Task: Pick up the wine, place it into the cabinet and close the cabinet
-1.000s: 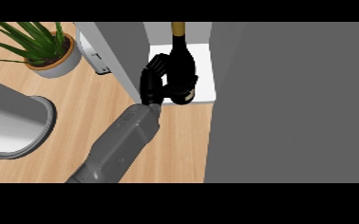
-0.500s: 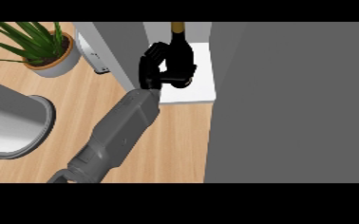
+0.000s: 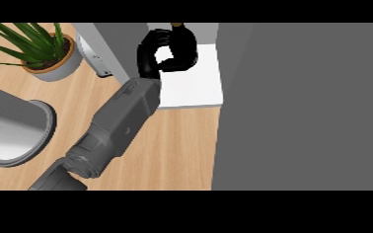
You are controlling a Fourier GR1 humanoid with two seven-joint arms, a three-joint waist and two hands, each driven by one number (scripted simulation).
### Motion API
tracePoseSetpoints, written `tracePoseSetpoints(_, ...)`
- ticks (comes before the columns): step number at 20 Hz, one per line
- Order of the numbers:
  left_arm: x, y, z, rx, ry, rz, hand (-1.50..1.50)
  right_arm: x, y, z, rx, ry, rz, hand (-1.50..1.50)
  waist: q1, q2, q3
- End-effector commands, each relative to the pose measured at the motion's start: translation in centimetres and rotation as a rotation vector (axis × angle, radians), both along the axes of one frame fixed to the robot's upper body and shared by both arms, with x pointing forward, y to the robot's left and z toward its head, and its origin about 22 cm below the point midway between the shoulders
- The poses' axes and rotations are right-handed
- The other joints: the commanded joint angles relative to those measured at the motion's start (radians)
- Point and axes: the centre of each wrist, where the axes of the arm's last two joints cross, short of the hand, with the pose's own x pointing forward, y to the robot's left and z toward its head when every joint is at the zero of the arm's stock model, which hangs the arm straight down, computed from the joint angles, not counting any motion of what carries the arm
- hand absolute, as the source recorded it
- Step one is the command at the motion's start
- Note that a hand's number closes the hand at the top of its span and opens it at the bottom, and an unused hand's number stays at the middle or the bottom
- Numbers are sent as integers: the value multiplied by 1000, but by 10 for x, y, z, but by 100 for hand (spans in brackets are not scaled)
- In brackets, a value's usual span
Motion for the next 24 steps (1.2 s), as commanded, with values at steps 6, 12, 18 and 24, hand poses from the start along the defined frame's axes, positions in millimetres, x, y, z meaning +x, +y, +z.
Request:
tracePoseSetpoints(6,22,28,23,182,8,85,-150,-23,1,23,59,-50,85,-150,-14,1,1)
tracePoseSetpoints(12,18,26,13,195,31,100,-150,-14,-2,18,58,-41,88,-150,-7,4,1)
tracePoseSetpoints(18,9,14,0,209,10,104,-150,-30,5,21,71,-29,76,-150,-19,2,0)
tracePoseSetpoints(24,22,29,25,176,-96,11,-150,-35,0,24,46,-48,75,-150,-9,-3,0)
